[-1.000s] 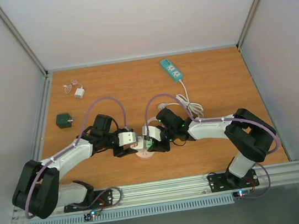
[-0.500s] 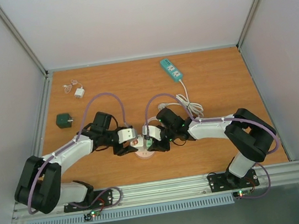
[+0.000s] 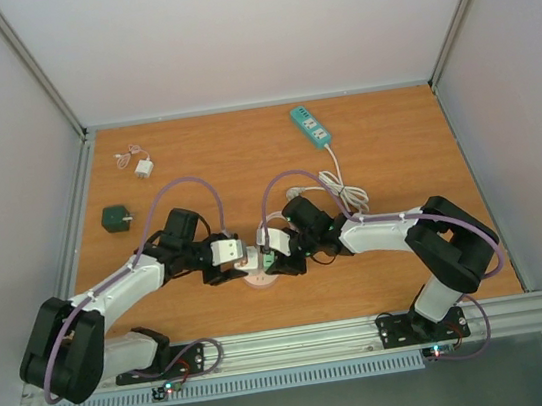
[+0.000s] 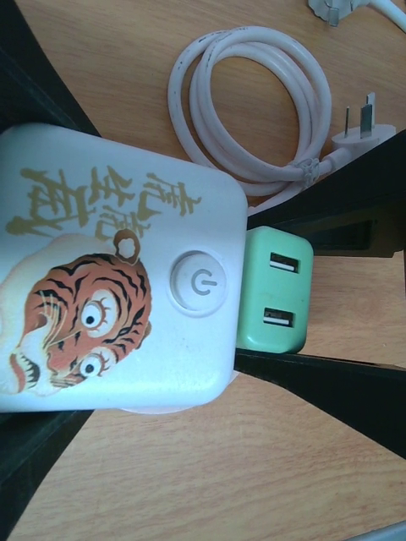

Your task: Pull the plug off the socket

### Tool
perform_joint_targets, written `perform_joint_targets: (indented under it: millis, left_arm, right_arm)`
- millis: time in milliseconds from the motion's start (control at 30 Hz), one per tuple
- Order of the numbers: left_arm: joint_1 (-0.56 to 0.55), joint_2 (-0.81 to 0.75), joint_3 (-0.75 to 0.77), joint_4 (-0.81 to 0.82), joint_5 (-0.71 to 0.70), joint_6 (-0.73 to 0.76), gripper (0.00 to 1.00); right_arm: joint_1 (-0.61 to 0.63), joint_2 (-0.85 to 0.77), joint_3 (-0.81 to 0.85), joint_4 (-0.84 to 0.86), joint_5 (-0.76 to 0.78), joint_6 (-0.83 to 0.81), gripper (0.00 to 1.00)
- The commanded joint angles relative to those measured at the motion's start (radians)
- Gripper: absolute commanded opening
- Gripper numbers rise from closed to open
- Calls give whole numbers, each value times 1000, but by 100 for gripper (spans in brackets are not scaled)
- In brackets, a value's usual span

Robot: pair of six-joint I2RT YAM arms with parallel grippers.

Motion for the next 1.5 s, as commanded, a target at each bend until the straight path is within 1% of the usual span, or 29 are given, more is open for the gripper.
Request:
perform_joint_targets:
  millis: [0, 100, 267, 400, 433, 533, 600, 733, 800, 933, 1167, 1300, 1467]
  left_arm:
    - [-16, -14, 62, 134, 196, -66, 26]
    - [-8, 8, 89, 125, 218, -128, 26]
    - [3, 42, 143, 60, 254, -167, 26]
    - [7, 29, 137, 18, 248, -100, 26]
    - [7, 14, 124, 21, 236, -61, 26]
    - [7, -47, 83, 54, 201, -6, 26]
    - [7, -71, 60, 80, 180, -2, 27]
    - [7, -70, 58, 69, 161, 20, 27]
    - [7, -59, 67, 52, 171, 2, 27]
    - [20, -45, 83, 17, 162, 13, 27]
    - [106, -66, 108, -76, 153, 35, 27]
    - [166, -82, 144, -148, 76, 90, 27]
    - [317, -32, 273, -271, -14, 197, 28]
  right_arm:
    - [-8, 60, -19, -75, 140, 23, 7]
    - [-8, 62, -19, -75, 142, 22, 7]
    - [-8, 64, -22, -75, 143, 20, 7]
    - [-8, 63, -23, -74, 143, 18, 7]
    - [-8, 64, -22, -75, 144, 19, 7]
    - [-7, 66, -22, -75, 147, 19, 7]
    - [-8, 70, -21, -74, 149, 19, 7]
    - [-8, 73, -19, -71, 154, 21, 6]
    - [-8, 74, -20, -71, 155, 22, 6]
    - [-8, 76, -21, -72, 154, 23, 6]
    - [-8, 73, -15, -75, 150, 28, 7]
    - [-8, 75, -14, -78, 150, 29, 7]
    - [-8, 80, -12, -79, 155, 30, 8]
